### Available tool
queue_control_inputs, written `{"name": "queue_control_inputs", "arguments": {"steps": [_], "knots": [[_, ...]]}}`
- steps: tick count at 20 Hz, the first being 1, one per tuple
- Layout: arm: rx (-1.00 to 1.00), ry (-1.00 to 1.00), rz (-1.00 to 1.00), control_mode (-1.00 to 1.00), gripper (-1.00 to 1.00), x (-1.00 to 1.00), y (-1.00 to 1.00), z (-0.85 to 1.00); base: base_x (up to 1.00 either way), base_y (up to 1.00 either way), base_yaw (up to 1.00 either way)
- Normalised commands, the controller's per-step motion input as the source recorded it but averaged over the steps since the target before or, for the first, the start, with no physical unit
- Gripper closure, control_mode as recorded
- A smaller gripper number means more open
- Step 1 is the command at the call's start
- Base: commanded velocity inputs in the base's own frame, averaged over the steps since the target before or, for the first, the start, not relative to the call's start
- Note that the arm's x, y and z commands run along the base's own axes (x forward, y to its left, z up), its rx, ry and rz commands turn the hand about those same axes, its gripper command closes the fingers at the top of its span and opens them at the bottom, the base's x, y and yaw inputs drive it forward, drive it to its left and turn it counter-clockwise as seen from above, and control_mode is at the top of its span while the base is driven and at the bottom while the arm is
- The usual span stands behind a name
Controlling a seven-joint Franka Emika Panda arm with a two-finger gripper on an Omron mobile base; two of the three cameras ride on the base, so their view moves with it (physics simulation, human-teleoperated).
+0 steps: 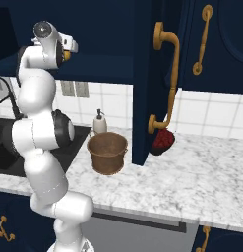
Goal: Open the cabinet, pick up the bread from the cabinet and place it in the basket. Then move the basket to the dining counter.
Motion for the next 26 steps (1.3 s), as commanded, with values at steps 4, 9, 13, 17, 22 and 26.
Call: {"name": "queue_control_inputs", "arguments": {"steps": [4,9,13,17,22,26], "knots": [[-0.04,0.07,0.0,-1.0,-1.0,0.56,0.12,-0.11,0.0,0.0,0.0],[-0.07,0.05,0.0,-1.0,-1.0,0.28,0.11,-0.26,0.0,0.0,0.0],[-0.07,0.03,0.01,-1.0,-1.0,0.08,0.02,-0.34,0.0,0.0,0.0],[-0.06,0.01,0.02,-1.0,-1.0,-0.06,0.0,-0.51,0.0,0.0,0.0],[-0.04,0.0,0.02,-1.0,-1.0,-0.01,0.0,-0.49,0.0,0.0,0.0],[-0.01,0.0,0.01,-1.0,-1.0,0.27,0.0,-0.42,0.0,0.0,0.0]]}}
